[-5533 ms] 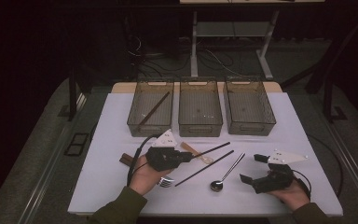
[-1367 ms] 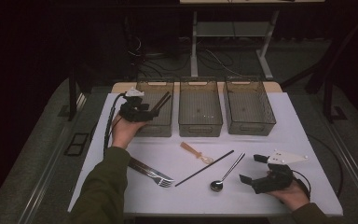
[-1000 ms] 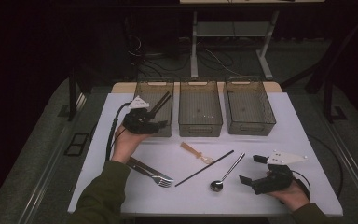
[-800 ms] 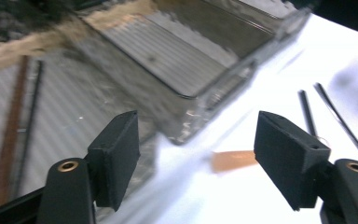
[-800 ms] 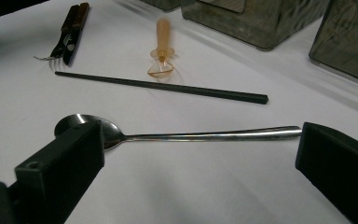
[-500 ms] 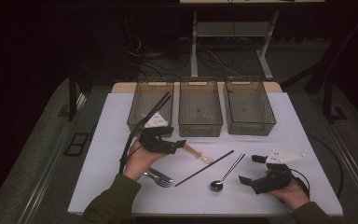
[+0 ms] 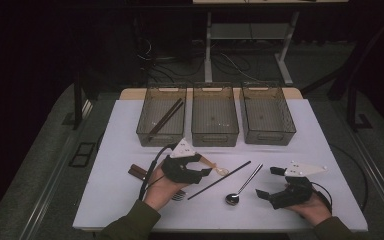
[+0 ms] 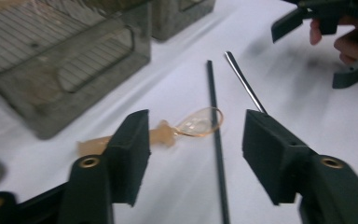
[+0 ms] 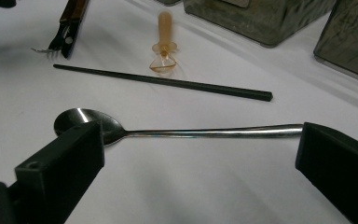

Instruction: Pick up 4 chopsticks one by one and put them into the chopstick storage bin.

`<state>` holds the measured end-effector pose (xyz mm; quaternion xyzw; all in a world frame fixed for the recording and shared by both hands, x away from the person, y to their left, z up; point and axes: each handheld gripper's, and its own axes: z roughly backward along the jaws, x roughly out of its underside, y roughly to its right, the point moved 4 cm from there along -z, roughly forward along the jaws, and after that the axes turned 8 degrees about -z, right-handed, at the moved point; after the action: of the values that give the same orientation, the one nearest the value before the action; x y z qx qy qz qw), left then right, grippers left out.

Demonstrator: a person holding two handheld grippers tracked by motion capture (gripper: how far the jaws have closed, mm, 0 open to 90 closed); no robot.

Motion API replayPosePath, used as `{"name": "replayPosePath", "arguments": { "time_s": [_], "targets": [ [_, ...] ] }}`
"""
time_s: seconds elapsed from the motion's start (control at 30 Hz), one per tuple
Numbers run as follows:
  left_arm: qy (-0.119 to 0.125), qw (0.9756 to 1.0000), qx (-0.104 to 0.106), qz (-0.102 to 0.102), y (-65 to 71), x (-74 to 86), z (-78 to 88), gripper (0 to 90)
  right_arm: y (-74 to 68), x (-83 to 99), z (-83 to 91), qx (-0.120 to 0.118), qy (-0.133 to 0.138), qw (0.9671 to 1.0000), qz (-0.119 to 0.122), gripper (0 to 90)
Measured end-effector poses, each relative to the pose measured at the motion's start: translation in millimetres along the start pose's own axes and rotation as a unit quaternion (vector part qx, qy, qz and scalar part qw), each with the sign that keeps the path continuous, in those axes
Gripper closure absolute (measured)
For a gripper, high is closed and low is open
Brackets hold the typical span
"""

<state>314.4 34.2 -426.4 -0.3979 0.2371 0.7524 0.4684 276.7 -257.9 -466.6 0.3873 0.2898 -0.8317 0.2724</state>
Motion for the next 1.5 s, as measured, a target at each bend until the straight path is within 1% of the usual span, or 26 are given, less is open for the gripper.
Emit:
{"name": "replayPosePath", "arguments": {
  "time_s": [0.03, 0.13, 0.23, 0.37, 0.4, 0.47, 0.6, 0.7, 0.73, 0.77, 0.9, 0.93, 1.0, 1.17, 1.27, 1.3, 1.33, 1.4, 1.43, 1.5],
  "targets": [
    [-0.005, 1.0, 0.002, -0.004, 2.8, 1.0, -2.5, 44.9, 0.0, -0.1, 0.1, 0.0, 0.0, 1.0, 0.0, 1.2],
    [-0.021, 0.9996, -0.001, -0.016, 8.6, 2.9, -9.4, 52.8, -0.1, -0.2, 0.1, 0.001, 0.001, 1.0, 0.001, 1.2],
    [-0.027, 0.9996, 0.003, -0.009, 11.1, 2.1, -13.9, 59.5, -0.1, -0.2, -0.2, 0.001, 0.0, 1.0, 0.001, 1.2],
    [-0.043, 0.9989, 0.008, -0.016, 14.9, 2.2, -24.1, 66.2, -0.1, -0.2, -0.6, 0.001, 0.0, 1.0, 0.0, 1.2],
    [-0.046, 0.9988, 0.008, -0.012, 16.2, 2.5, -27.7, 67.5, -0.2, -0.2, -0.6, 0.001, 0.0, 1.0, 0.0, 1.2],
    [-0.062, 0.9979, 0.011, -0.019, 16.4, 3.8, -32.7, 70.9, -0.2, -0.2, -0.5, 0.001, 0.0, 1.0, 0.0, 1.2],
    [-0.081, 0.9964, 0.019, -0.017, 15.8, 6.9, -43.0, 75.2, -0.2, -0.2, -0.5, 0.001, 0.0, 1.0, 0.0, 1.2],
    [-0.091, 0.9955, 0.021, -0.013, 15.4, 8.7, -48.6, 77.1, 0.0, -0.3, -0.8, 0.001, 0.0, 1.0, 0.0, 1.2],
    [-0.097, 0.995, 0.022, -0.017, 14.9, 9.3, -50.7, 77.6, 0.0, -0.3, -0.8, 0.001, 0.0, 1.0, 0.0, 1.2],
    [-0.101, 0.9946, 0.021, -0.015, 15.3, 9.8, -51.7, 77.9, -0.1, -0.3, -0.6, 0.001, 0.0, 1.0, 0.0, 1.2],
    [-0.107, 0.9936, 0.028, -0.019, 14.9, 10.7, -56.2, 79.6, -0.1, -0.3, -0.4, 0.001, 0.0, 1.0, 0.0, 1.2],
    [-0.106, 0.9939, 0.027, -0.011, 16.1, 10.8, -57.4, 79.9, -0.1, -0.3, -0.4, 0.001, 0.0, 1.0, 0.0, 1.2],
    [-0.107, 0.9938, 0.029, -0.008, 16.5, 11.5, -59.2, 80.1, -0.2, -0.3, -0.4, 0.001, 0.0, 1.0, 0.0, 1.2],
    [-0.109, 0.9934, 0.036, -0.008, 16.2, 11.4, -60.1, 80.5, -0.1, -0.4, -0.3, 0.001, 0.0, 1.0, 0.0, 1.2],
    [-0.113, 0.9925, 0.041, -0.019, 16.1, 11.4, -60.7, 80.4, -0.3, -0.3, -0.3, 0.001, 0.0, 1.0, 0.001, 1.2],
    [-0.11, 0.9932, 0.038, -0.008, 18.5, 11.6, -62.0, 80.4, -0.3, -0.4, -0.2, 0.001, 0.0, 1.0, 0.002, 1.2],
    [-0.117, 0.9922, 0.04, -0.015, 18.1, 12.0, -61.9, 80.4, -0.2, -0.4, -0.3, 0.001, 0.0, 1.0, 0.002, 1.2],
    [-0.113, 0.9927, 0.04, -0.008, 20.1, 12.5, -64.6, 80.4, -0.3, -0.4, -0.2, 0.001, 0.0, 1.0, 0.001, 1.2],
    [-0.119, 0.9919, 0.042, -0.016, 19.5, 13.0, -64.3, 80.4, -0.2, -0.5, -0.1, 0.001, 0.0, 1.0, 0.001, 1.2],
    [-0.119, 0.9919, 0.041, -0.015, 19.6, 12.8, -64.3, 80.7, -0.3, -0.5, -0.1, 0.001, 0.0, 1.0, 0.001, 1.2]
  ]
}}
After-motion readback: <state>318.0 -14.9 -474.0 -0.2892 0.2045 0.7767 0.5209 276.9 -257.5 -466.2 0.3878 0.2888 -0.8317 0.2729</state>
